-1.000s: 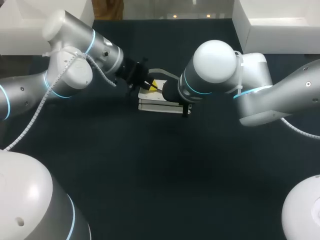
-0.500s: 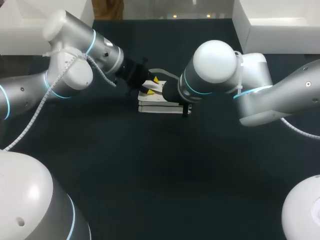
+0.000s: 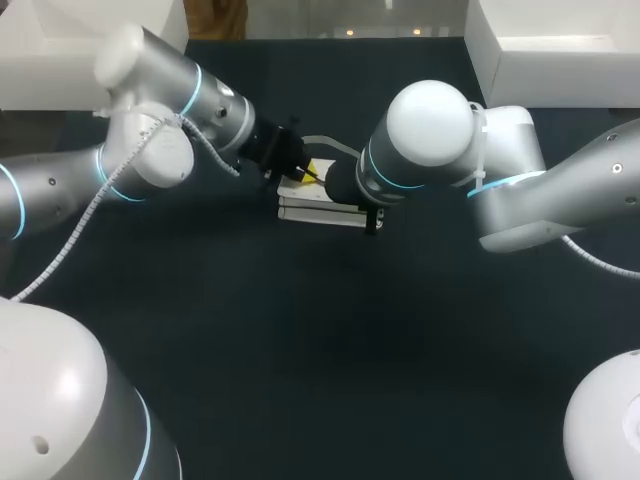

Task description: Pick up the bag, open it, inspect its contents, close it, and place it on the opposite side

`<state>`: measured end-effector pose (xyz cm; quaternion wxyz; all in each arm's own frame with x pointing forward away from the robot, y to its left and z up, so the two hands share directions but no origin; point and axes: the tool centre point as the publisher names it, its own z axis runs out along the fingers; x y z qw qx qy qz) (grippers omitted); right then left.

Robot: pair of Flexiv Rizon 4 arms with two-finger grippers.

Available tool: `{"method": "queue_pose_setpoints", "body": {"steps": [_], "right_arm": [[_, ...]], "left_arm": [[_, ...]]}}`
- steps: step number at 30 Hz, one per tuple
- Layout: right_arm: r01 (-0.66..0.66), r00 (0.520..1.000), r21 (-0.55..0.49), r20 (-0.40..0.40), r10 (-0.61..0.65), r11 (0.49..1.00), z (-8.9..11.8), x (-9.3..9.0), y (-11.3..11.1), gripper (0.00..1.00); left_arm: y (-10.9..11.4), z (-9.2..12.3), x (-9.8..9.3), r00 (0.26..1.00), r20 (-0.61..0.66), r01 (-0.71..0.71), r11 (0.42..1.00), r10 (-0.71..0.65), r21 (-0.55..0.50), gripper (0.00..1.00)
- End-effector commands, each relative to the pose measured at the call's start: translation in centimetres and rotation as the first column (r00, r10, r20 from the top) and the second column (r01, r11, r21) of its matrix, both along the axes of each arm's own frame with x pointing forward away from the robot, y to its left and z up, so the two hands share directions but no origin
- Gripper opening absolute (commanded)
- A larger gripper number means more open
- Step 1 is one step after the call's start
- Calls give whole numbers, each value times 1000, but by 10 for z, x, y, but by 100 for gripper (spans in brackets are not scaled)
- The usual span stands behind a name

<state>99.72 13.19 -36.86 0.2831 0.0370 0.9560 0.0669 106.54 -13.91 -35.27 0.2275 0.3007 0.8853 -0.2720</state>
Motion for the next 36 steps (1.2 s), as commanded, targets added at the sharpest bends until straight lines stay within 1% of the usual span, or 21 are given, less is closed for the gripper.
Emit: {"method": "queue_pose_setpoints", "body": {"steps": [1, 5, 10, 15, 17, 23, 25, 28, 29, 36], "right_arm": [[0, 1000, 1, 4, 0, 1000, -1, 0, 1, 0], [0, 1000, 1, 4, 0, 1000, -1, 0, 1, 0], [0, 1000, 1, 4, 0, 1000, -1, 0, 1, 0], [0, 1000, 1, 4, 0, 1000, -1, 0, 1, 0], [0, 1000, 1, 4, 0, 1000, -1, 0, 1, 0], [0, 1000, 1, 4, 0, 1000, -1, 0, 1, 0], [0, 1000, 1, 4, 0, 1000, -1, 0, 1, 0], [0, 1000, 1, 4, 0, 1000, -1, 0, 1, 0], [0, 1000, 1, 4, 0, 1000, -1, 0, 1, 0], [0, 1000, 1, 4, 0, 1000, -1, 0, 1, 0]], "left_arm": [[3, 7, 3, 999, -43, -14, 1000, 15, 16, 0], [7, 17, 8, 990, -130, -57, 998, 58, 10, 0], [10, 29, 15, 964, -256, -88, 996, 77, -32, 0], [12, 36, 22, 930, -361, -98, 993, 69, -64, 0], [13, 36, 23, 916, -394, -105, 993, 74, -60, 0], [16, 34, 27, 880, -468, -133, 988, 81, -78, 0], [17, 34, 28, 877, -474, -137, 987, 85, -78, 0], [18, 35, 30, 859, -505, -150, 984, 83, -94, 0], [19, 35, 30, 846, -529, -152, 982, 68, -117, 0], [20, 35, 34, 836, -541, -173, 979, 87, -110, 0]]}}
